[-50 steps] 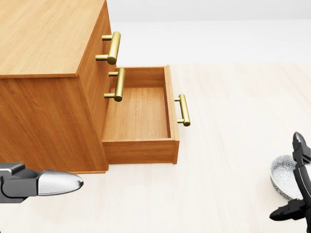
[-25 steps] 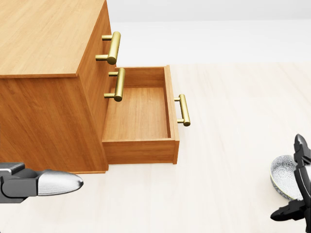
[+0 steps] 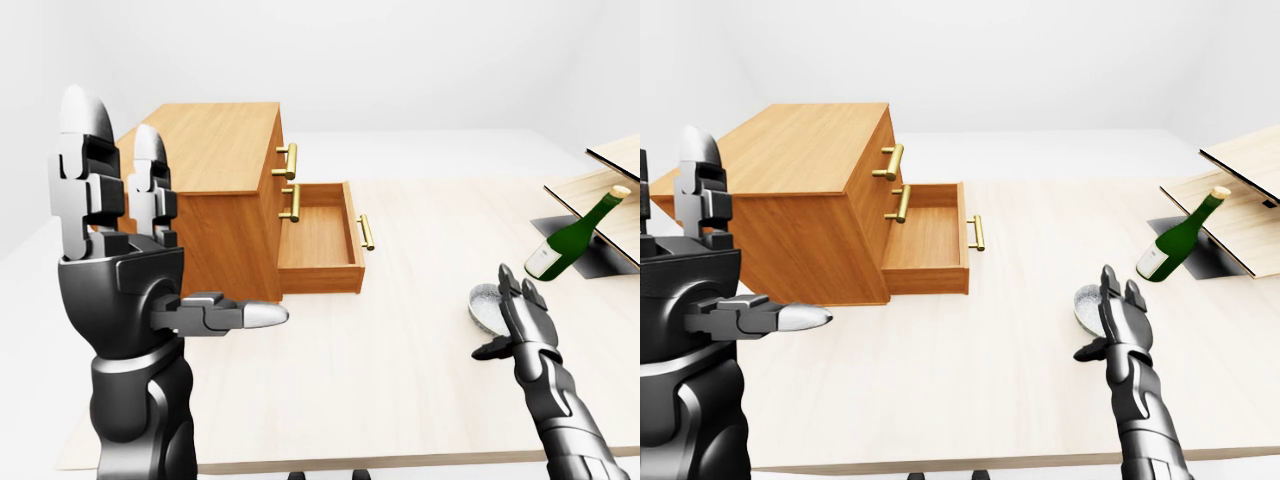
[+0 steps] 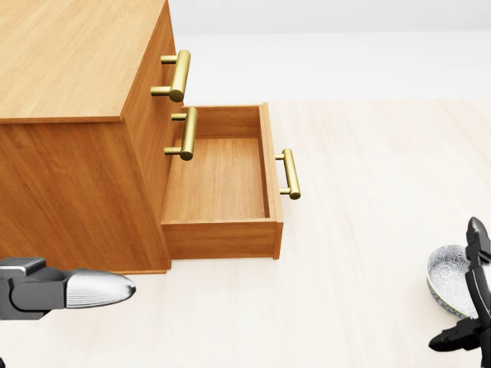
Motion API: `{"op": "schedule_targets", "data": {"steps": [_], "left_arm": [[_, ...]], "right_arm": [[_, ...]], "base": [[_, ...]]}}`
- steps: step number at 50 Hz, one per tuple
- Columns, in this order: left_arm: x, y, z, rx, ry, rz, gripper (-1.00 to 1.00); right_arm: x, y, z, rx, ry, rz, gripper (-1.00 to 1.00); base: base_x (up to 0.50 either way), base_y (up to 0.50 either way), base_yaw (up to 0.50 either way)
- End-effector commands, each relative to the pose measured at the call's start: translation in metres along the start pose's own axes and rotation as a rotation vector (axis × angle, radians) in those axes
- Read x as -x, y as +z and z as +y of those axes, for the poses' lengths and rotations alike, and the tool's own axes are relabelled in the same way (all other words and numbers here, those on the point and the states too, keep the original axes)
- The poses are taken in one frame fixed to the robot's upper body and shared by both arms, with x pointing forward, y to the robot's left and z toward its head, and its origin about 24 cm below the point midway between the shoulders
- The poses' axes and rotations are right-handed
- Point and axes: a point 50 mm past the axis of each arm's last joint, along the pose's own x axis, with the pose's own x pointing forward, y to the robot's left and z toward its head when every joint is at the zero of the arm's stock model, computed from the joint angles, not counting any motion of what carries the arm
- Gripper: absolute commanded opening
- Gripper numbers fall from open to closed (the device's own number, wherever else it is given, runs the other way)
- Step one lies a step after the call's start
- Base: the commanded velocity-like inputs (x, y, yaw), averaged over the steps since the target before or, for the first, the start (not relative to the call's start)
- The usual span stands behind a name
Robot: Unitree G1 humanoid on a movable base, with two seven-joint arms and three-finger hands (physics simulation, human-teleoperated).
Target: Put the bowl on top of the cabinet.
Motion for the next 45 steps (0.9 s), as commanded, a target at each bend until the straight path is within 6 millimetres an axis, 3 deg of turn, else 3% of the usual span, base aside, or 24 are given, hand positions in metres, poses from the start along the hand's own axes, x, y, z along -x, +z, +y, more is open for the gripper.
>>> {"op": "schedule_targets", "data": {"steps": [1, 15, 16, 18, 19, 20, 36, 45], "left_arm": [[0.000, -0.003, 0.000, 0.001, -0.001, 0.012, 1.00], [0.000, -0.002, 0.000, 0.000, 0.000, 0.010, 1.00], [0.000, -0.002, 0.000, 0.000, 0.001, 0.008, 1.00], [0.000, -0.002, 0.000, 0.000, 0.001, 0.009, 1.00], [0.000, -0.002, 0.000, 0.001, 0.001, 0.008, 1.00], [0.000, -0.002, 0.000, 0.001, 0.001, 0.008, 1.00], [0.000, 0.000, 0.001, 0.002, 0.004, 0.000, 1.00], [0.000, 0.000, 0.001, 0.003, 0.004, 0.002, 1.00]], "right_arm": [[-0.001, -0.005, 0.003, 0.010, 0.002, 0.020, 1.00], [-0.002, -0.008, 0.008, 0.028, 0.004, 0.033, 1.00], [-0.002, -0.008, 0.008, 0.032, 0.004, 0.035, 0.93], [-0.002, -0.009, 0.009, 0.036, 0.006, 0.038, 0.06], [-0.002, -0.009, 0.010, 0.039, 0.007, 0.039, -0.90], [-0.002, -0.010, 0.011, 0.040, 0.008, 0.041, -1.00], [-0.002, -0.008, 0.008, 0.035, 0.000, 0.034, -1.00], [-0.001, 0.004, -0.002, 0.010, -0.019, -0.022, -1.00]], "base": [[0.00, 0.00, 0.00], [0.00, 0.00, 0.00], [0.00, 0.00, 0.00], [0.00, 0.00, 0.00], [0.00, 0.00, 0.00], [0.00, 0.00, 0.00], [0.00, 0.00, 0.00], [0.00, 0.00, 0.00]]}}
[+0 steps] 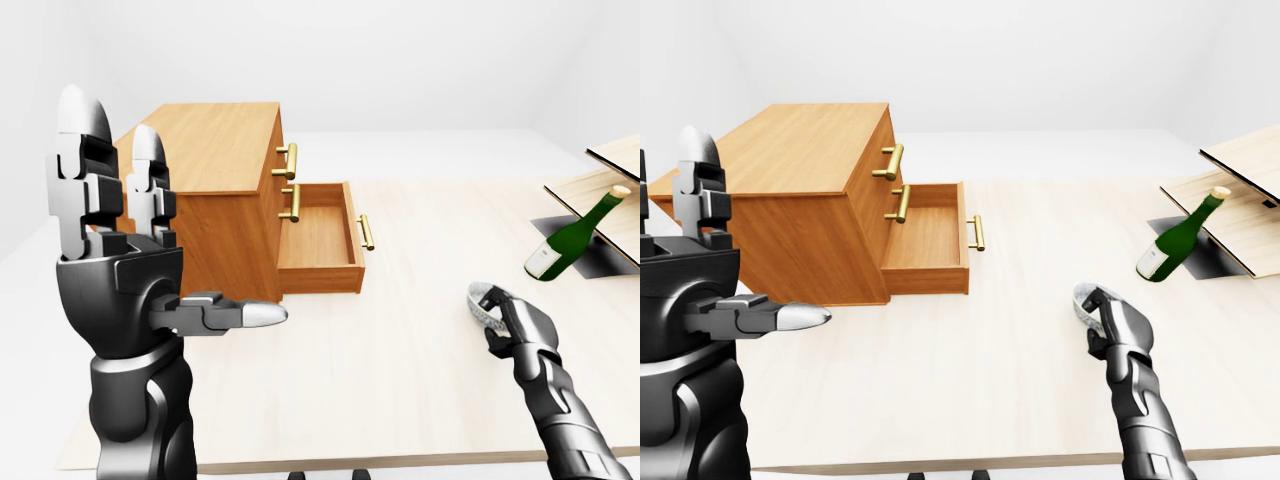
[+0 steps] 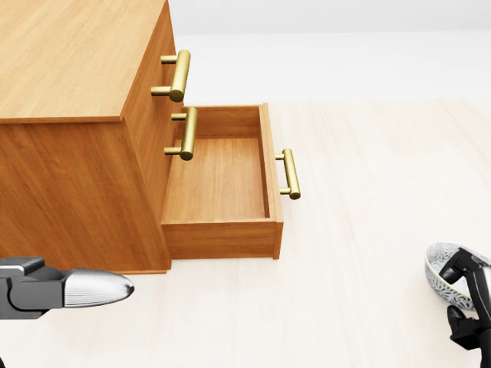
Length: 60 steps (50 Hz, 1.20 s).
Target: Put the bowl on top of the cabinet.
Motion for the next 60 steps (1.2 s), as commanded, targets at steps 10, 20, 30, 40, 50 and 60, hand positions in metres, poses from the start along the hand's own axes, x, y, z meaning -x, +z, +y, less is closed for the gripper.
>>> {"op": "schedule_targets", "data": {"steps": [10, 20, 30, 40, 50, 60], "left_arm": [[0.002, -0.002, -0.002, 0.004, -0.005, 0.015, 1.00], [0.000, 0.003, 0.000, 0.005, -0.001, -0.015, 1.00], [-0.003, 0.010, 0.002, 0.006, 0.007, -0.051, 1.00], [-0.005, 0.015, 0.004, 0.010, 0.015, -0.082, 1.00], [-0.006, 0.017, 0.007, 0.012, 0.022, -0.092, 1.00], [-0.006, 0.015, 0.006, 0.015, 0.022, -0.082, 1.00]], "right_arm": [[0.004, 0.036, -0.028, -0.051, -0.048, -0.148, -1.00], [0.004, 0.054, -0.043, -0.053, -0.076, -0.215, -1.00], [-0.001, 0.072, -0.059, -0.047, -0.104, -0.277, -1.00], [-0.014, 0.103, -0.084, -0.052, -0.141, -0.331, -1.00], [-0.022, 0.134, -0.115, -0.072, -0.178, -0.374, -1.00], [-0.028, 0.165, -0.136, -0.083, -0.206, -0.430, -1.00]], "base": [[0.00, 0.00, 0.00], [0.00, 0.00, 0.00], [0.00, 0.00, 0.00], [0.00, 0.00, 0.00], [0.00, 0.00, 0.00], [0.00, 0.00, 0.00]]}}
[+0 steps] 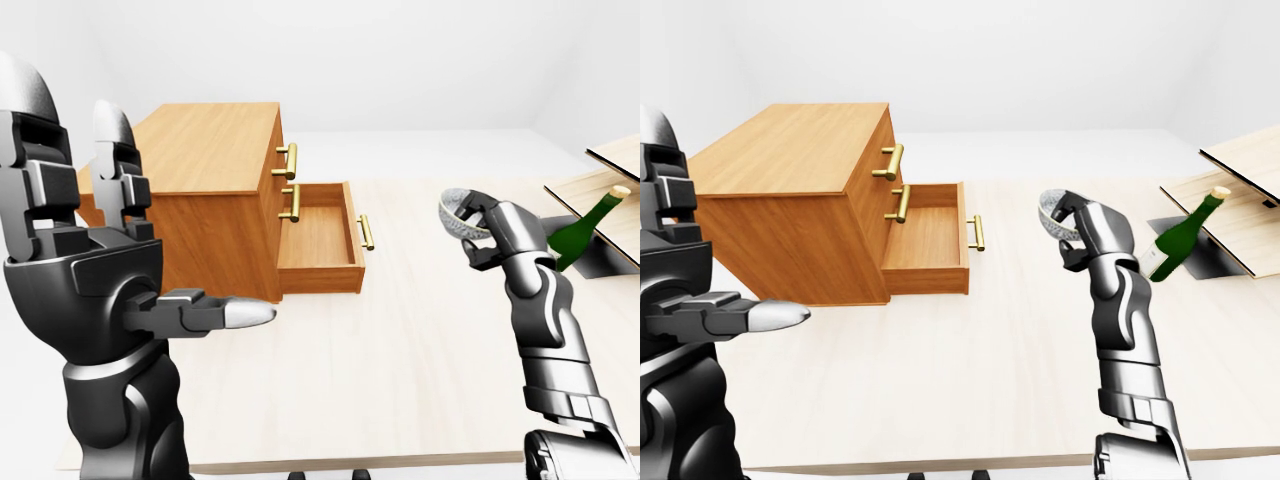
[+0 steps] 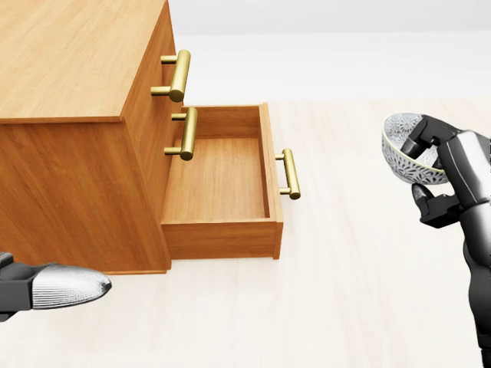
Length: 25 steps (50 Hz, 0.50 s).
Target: Put the bowl on top of the cabinet.
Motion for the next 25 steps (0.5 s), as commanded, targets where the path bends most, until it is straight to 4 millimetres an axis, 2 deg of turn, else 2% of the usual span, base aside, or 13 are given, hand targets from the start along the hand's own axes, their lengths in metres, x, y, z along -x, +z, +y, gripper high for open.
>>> {"op": "schedule_targets", "data": {"steps": [1, 7, 17, 25], "left_arm": [[0.000, 0.000, 0.001, 0.002, 0.003, -0.001, 1.00], [0.000, 0.000, 0.001, 0.003, 0.004, 0.000, 1.00], [-0.001, 0.001, 0.002, 0.006, 0.008, -0.009, 1.00], [-0.001, 0.003, 0.002, 0.009, 0.010, -0.016, 1.00]], "right_arm": [[-0.022, 0.035, -0.025, 0.016, -0.068, -0.072, -1.00], [-0.031, 0.052, -0.028, 0.013, -0.072, -0.115, -1.00], [-0.046, 0.080, -0.043, 0.016, -0.091, -0.180, -1.00], [-0.052, 0.097, -0.043, 0.016, -0.089, -0.213, -1.00]], "base": [[0.00, 0.00, 0.00], [0.00, 0.00, 0.00], [0.00, 0.00, 0.00], [0.00, 0.00, 0.00]]}}
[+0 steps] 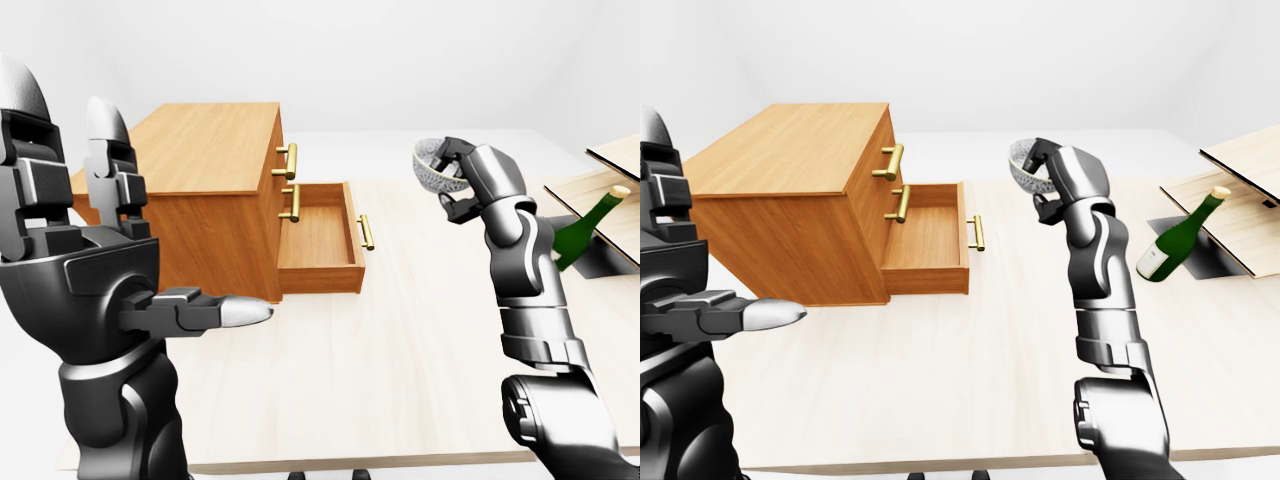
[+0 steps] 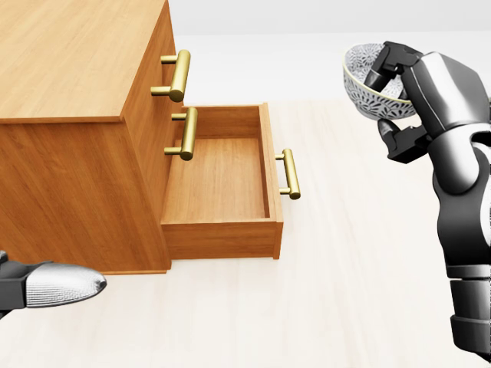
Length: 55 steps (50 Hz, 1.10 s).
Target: Put the bowl on top of the cabinet.
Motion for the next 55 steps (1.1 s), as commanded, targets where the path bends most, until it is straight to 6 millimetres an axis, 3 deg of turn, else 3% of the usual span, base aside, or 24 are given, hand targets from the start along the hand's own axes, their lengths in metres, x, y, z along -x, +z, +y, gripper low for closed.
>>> {"op": "schedule_targets", "data": {"steps": [1, 33, 46, 55], "left_arm": [[0.000, 0.002, 0.000, 0.004, 0.003, -0.009, 1.00], [-0.001, 0.003, 0.001, 0.009, 0.005, -0.014, 1.00], [-0.001, 0.004, 0.001, 0.011, 0.006, -0.022, 1.00], [-0.003, 0.008, 0.002, 0.013, 0.010, -0.046, 1.00]], "right_arm": [[-0.015, 0.027, -0.010, 0.030, -0.038, -0.059, -1.00], [-0.048, 0.113, -0.018, 0.046, -0.032, -0.229, -1.00], [-0.048, 0.139, -0.015, 0.055, -0.021, -0.287, -1.00], [-0.045, 0.156, -0.001, 0.052, 0.001, -0.323, -1.00]], "base": [[0.00, 0.00, 0.00], [0.00, 0.00, 0.00], [0.00, 0.00, 0.00], [0.00, 0.00, 0.00]]}}
